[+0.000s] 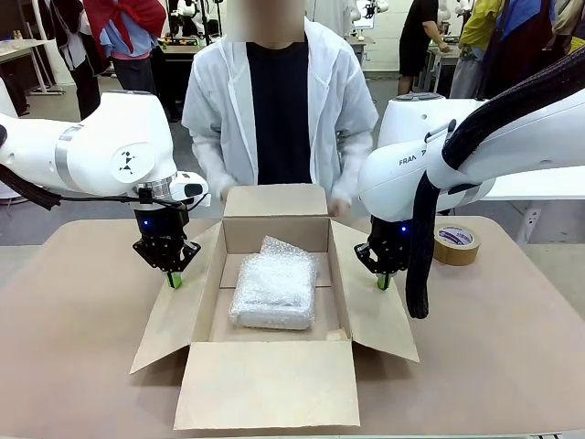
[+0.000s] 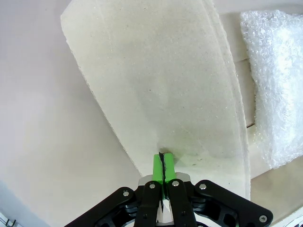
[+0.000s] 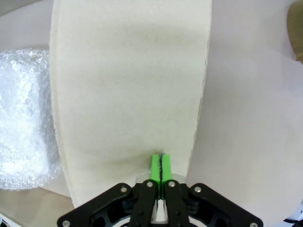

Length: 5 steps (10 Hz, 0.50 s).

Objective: Wrap the clocks to prevent damage.
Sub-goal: Once the human has placed the objects inside and stepped back, release both hands from the side flaps of the Package Box.

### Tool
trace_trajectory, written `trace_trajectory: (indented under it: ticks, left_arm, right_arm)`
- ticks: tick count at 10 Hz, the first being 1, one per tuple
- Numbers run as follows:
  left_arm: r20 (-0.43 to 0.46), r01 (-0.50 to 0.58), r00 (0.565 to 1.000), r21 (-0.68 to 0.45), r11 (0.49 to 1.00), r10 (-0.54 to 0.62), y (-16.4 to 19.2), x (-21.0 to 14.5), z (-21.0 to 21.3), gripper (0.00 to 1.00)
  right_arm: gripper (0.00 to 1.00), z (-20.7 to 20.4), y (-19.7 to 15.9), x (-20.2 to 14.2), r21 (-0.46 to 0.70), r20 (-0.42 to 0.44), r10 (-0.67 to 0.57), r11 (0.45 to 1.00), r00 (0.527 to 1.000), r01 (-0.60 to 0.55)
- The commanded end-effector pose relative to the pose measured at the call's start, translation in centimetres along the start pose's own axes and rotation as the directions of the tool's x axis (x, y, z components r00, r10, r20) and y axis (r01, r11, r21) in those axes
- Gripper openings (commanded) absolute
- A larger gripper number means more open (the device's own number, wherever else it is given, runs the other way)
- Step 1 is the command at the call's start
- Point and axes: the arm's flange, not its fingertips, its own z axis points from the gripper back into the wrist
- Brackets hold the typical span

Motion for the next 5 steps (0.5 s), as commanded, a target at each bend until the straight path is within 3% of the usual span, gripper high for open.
trace_trajectory:
  ticks: [1, 5]
  left_arm:
    - [-0.007, 0.009, 1.0, 0.003, 1.0, -0.009, 0.01, -0.1, -0.05, 0.0]
    - [0.003, 0.019, 1.0, -0.003, 1.0, -0.019, 0.56, 0.21, 0.58, 0.0]
  right_arm:
    - [0.01, -0.04, 0.06, -0.07, -0.008, -0.001, 0.006, 1.0, 1.0, -0.006]
    - [0.01, 0.66, -0.43, 0.1, 0.013, 0.01, 0.043, 0.999, 0.999, -0.043]
